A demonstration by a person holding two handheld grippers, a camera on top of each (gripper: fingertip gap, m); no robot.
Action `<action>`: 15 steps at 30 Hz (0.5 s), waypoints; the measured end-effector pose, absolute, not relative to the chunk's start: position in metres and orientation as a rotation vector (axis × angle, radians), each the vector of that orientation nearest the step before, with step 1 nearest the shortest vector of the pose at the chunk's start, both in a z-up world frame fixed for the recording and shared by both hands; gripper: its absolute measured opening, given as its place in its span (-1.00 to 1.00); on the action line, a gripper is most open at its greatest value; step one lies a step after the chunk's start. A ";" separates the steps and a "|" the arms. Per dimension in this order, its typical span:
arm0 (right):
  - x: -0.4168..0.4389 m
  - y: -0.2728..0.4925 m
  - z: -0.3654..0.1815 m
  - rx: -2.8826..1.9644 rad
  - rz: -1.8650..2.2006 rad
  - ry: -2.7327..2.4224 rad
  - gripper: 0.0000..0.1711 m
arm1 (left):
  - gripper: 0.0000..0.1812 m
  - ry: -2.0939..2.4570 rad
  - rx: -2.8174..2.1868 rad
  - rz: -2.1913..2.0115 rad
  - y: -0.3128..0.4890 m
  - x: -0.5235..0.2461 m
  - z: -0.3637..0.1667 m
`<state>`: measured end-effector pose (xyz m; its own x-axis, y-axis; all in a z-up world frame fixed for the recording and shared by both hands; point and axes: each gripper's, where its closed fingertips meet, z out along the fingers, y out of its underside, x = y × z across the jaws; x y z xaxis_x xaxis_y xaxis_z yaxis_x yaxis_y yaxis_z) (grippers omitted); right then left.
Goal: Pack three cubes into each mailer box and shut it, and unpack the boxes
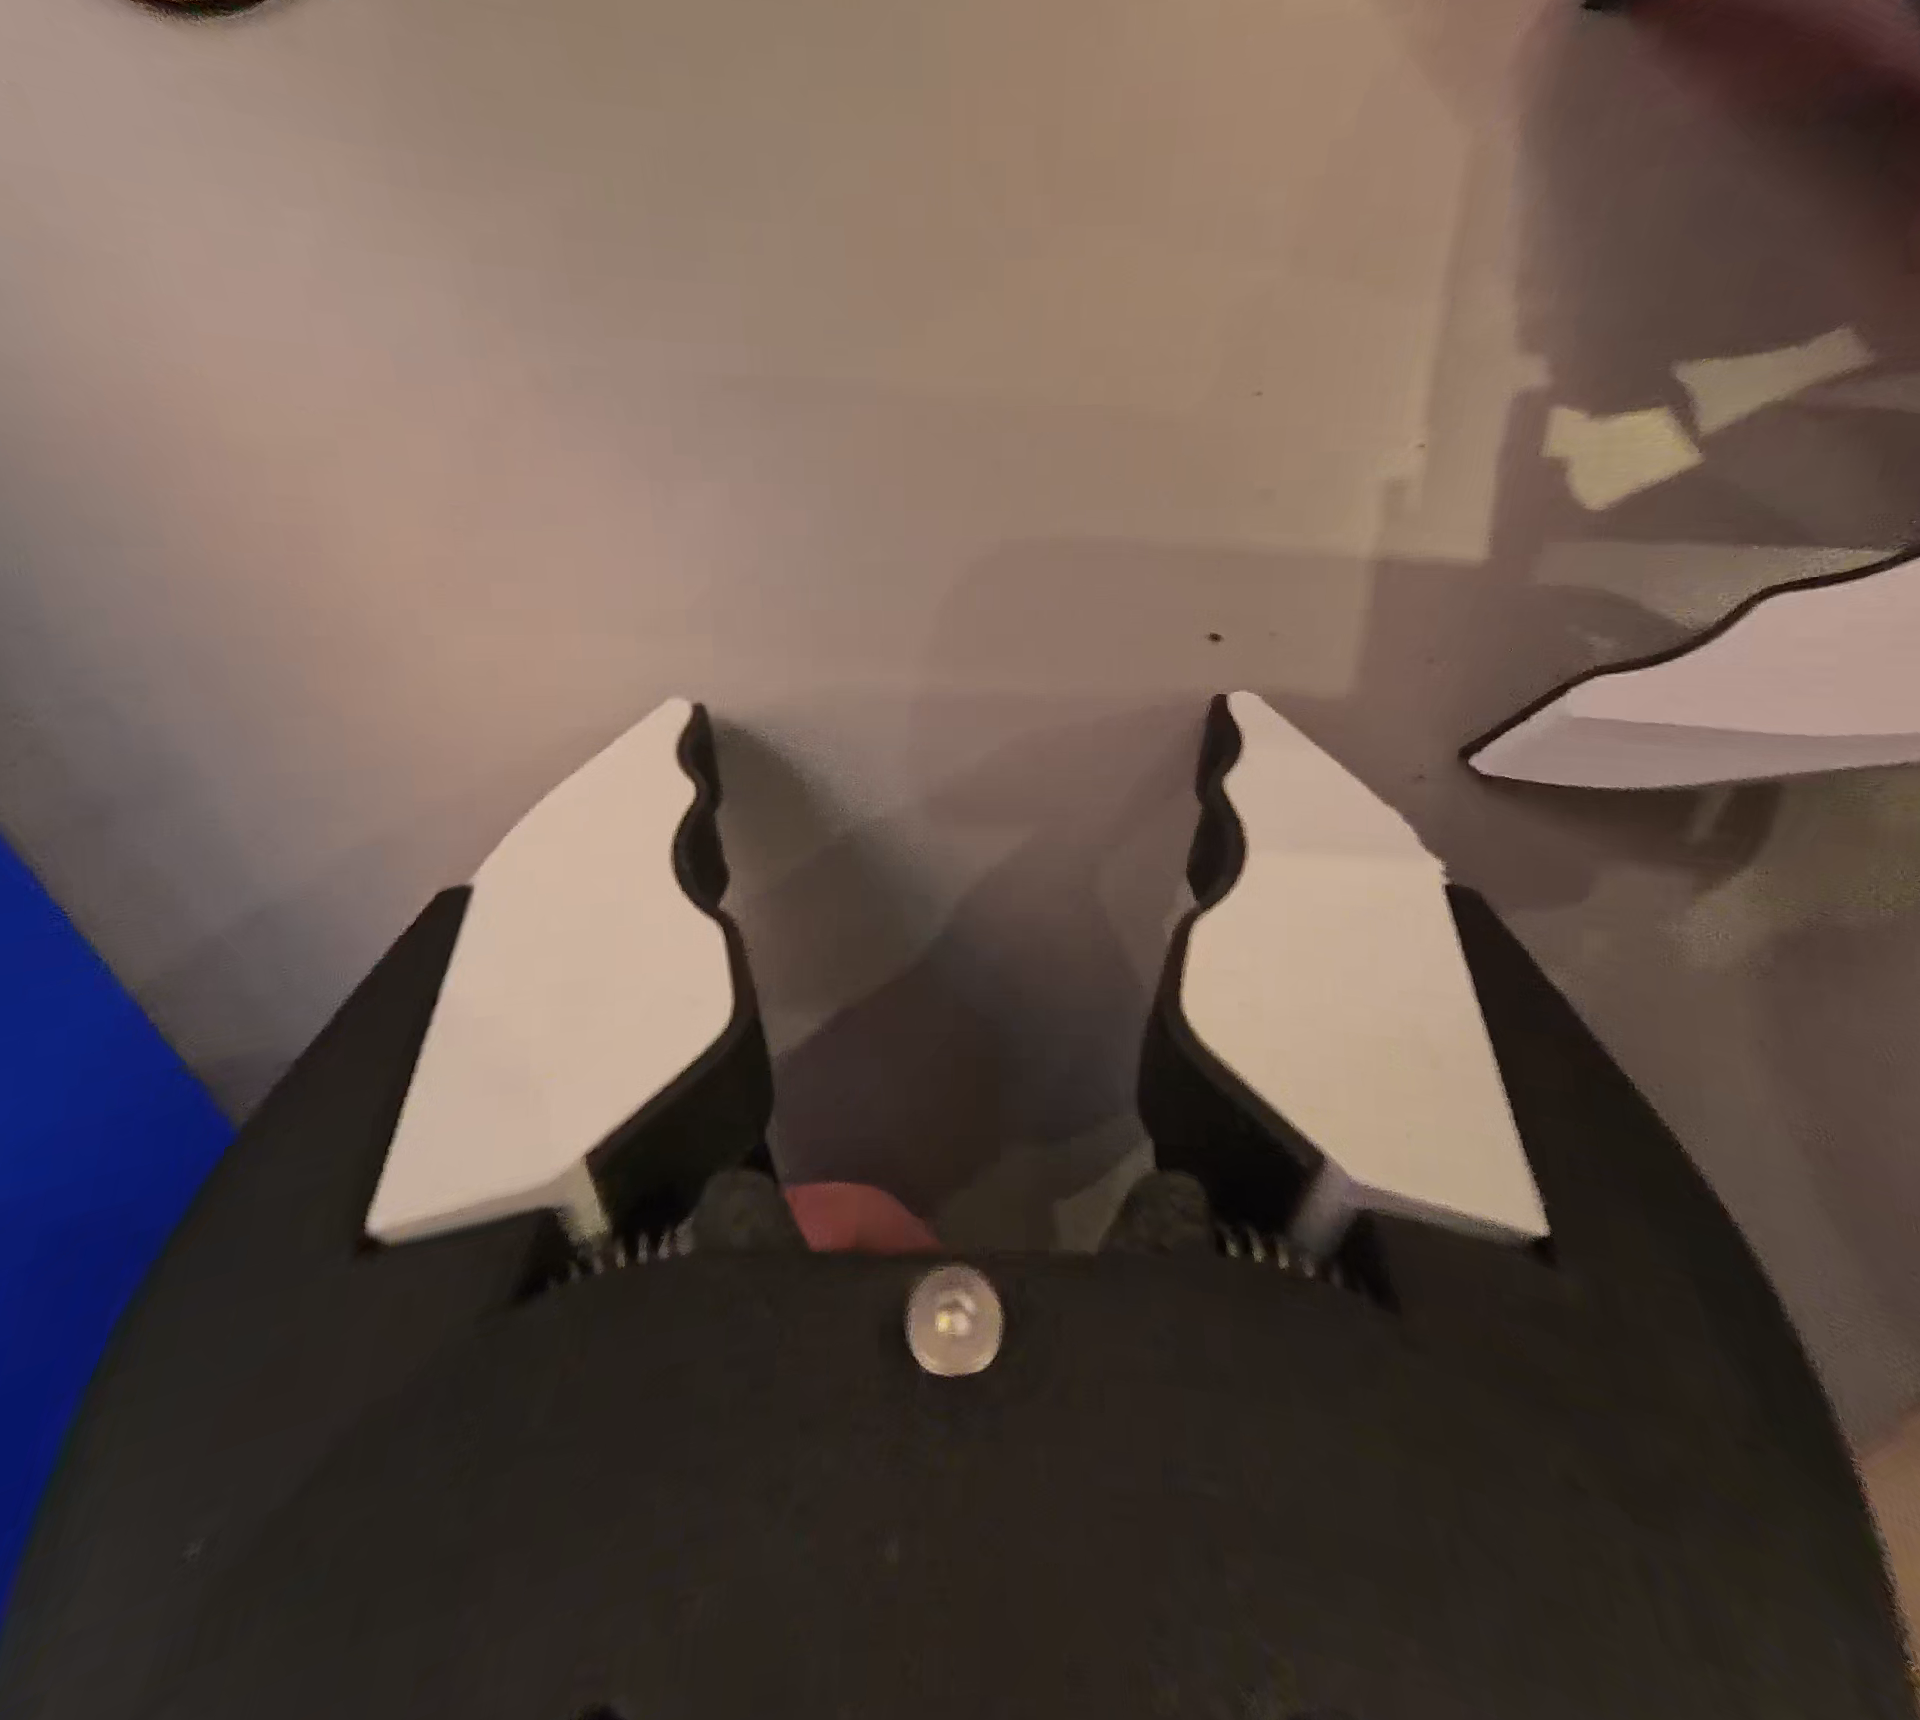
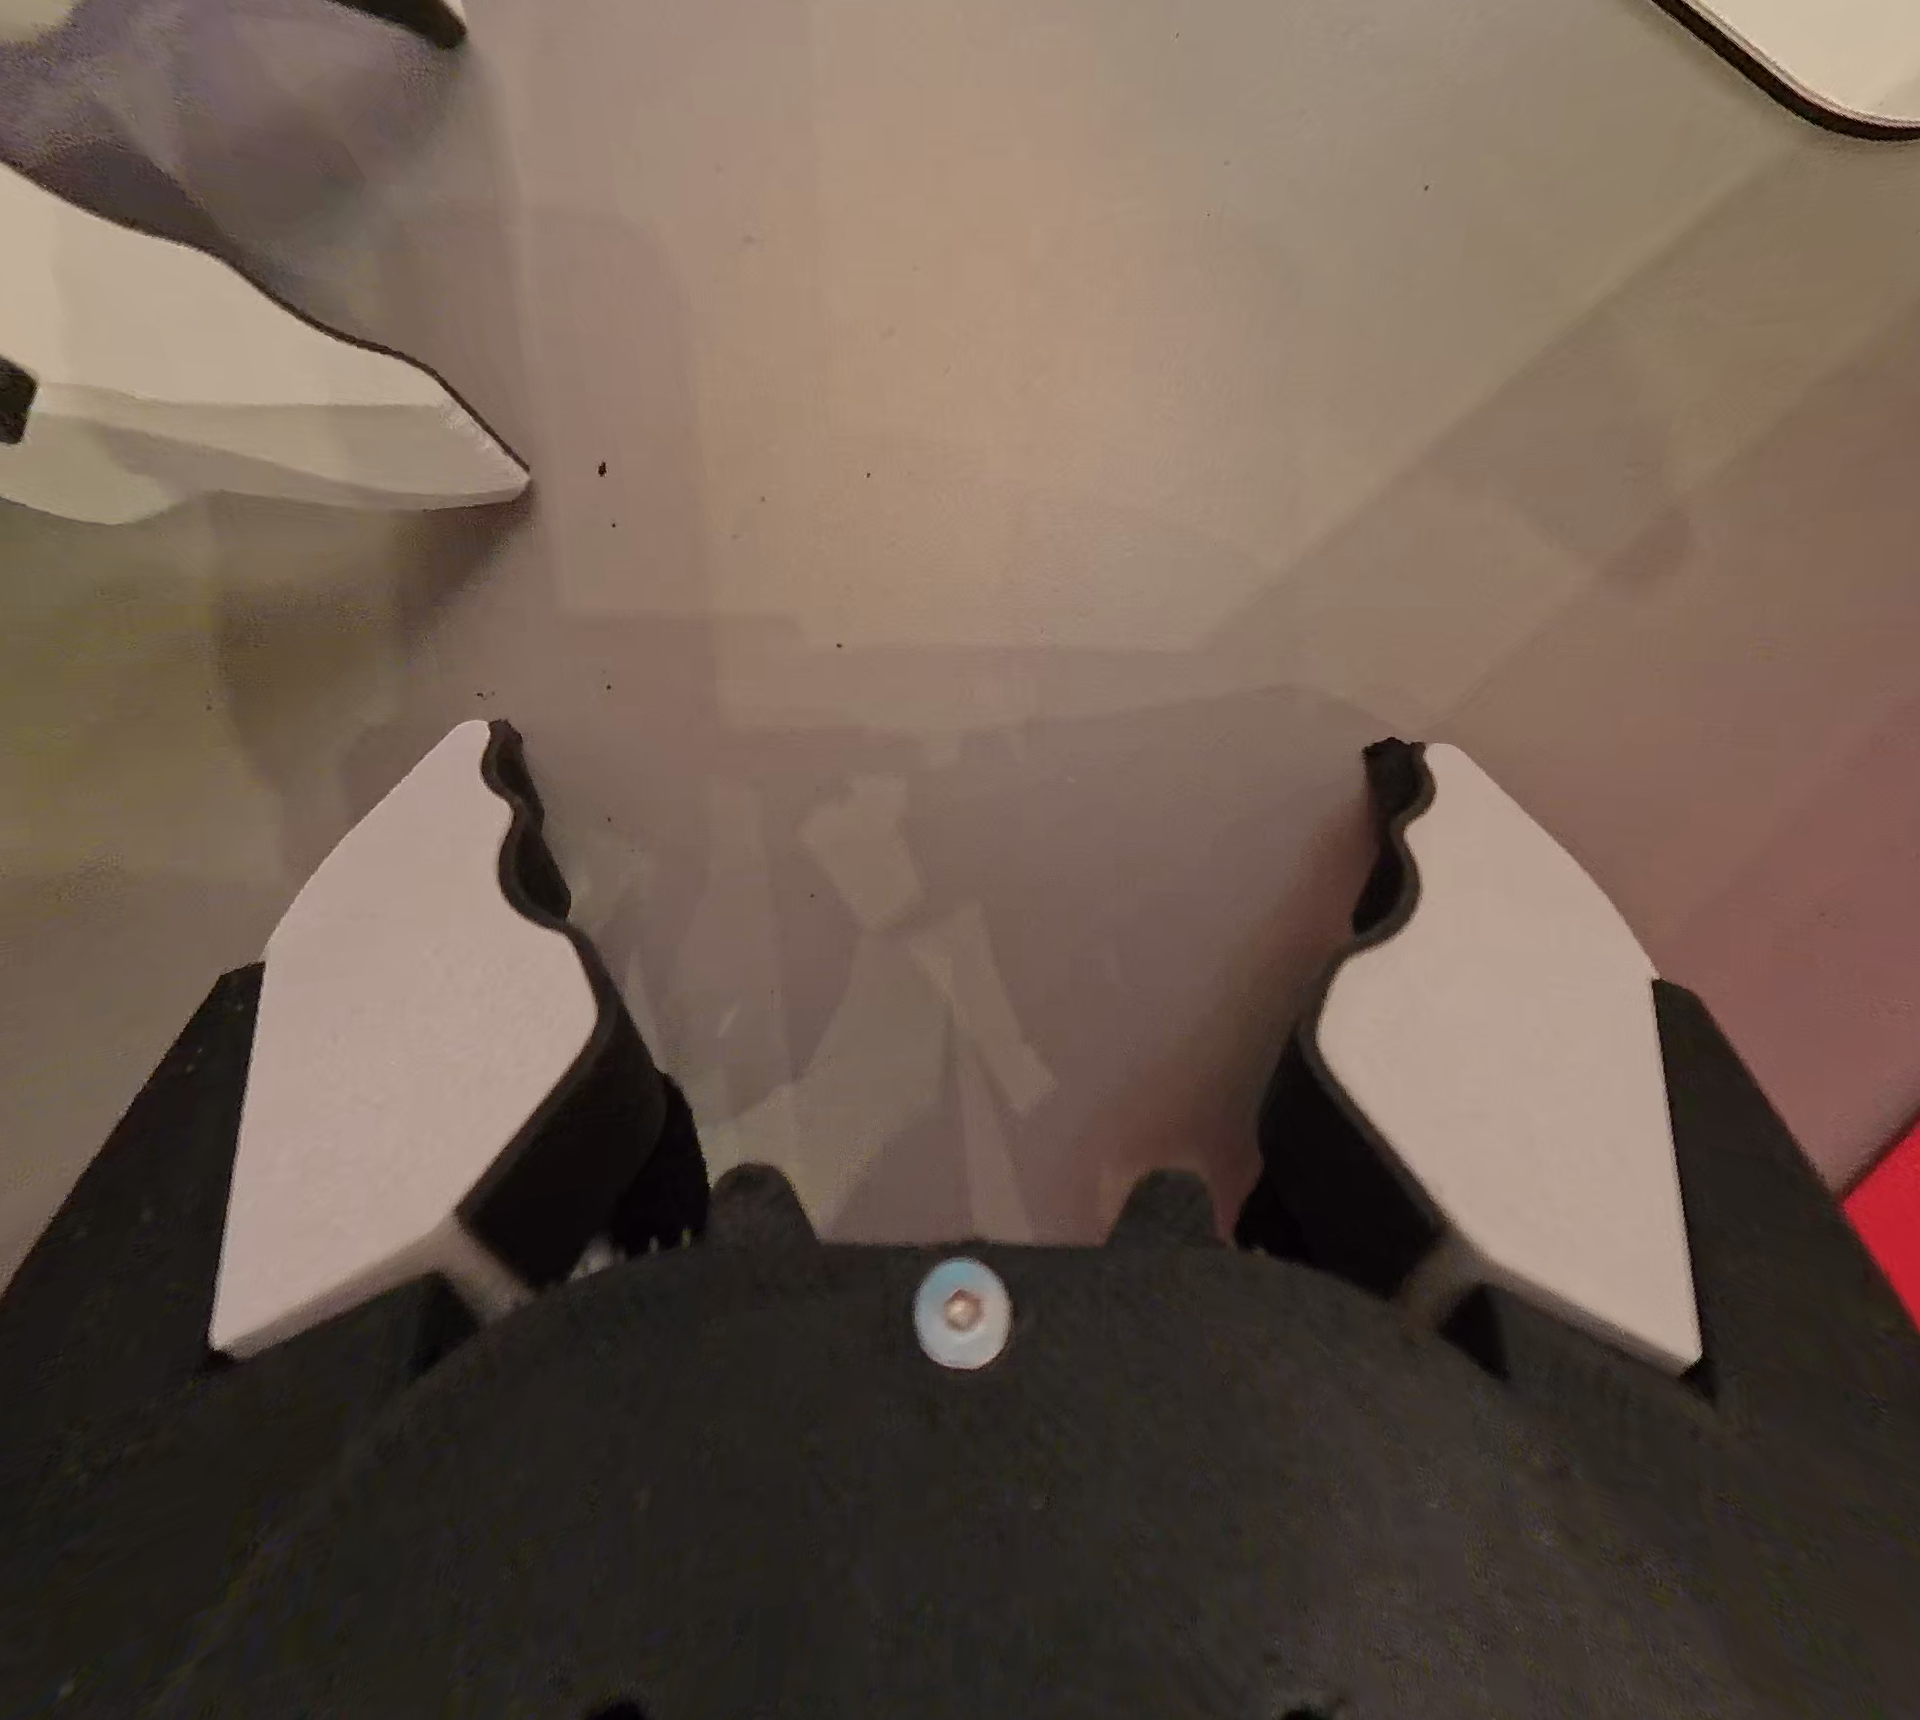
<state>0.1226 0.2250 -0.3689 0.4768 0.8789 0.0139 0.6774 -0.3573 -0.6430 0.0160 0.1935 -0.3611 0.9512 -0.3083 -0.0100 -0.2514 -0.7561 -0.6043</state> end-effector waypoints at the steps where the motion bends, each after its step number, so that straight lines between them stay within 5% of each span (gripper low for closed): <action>1: 0.123 0.225 -0.369 -2.143 0.450 -1.283 0.71 | 0.00 0.370 -2.467 -0.119 0.194 0.014 -0.362; 7: 0.123 0.225 -0.369 -2.143 0.450 -1.283 0.71 | 0.28 0.292 -2.439 -0.047 0.194 -0.001 -0.362; 15: 0.122 0.225 -0.369 -2.142 0.451 -1.283 0.71 | 0.16 0.353 -2.431 -0.117 0.190 0.005 -0.363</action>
<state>0.1224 0.2251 -0.3690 0.4766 0.8790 0.0139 0.6771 -0.3569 -0.6435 0.0055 0.1904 -0.3629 0.9594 -0.2820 -0.0071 -0.2221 -0.7395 -0.6355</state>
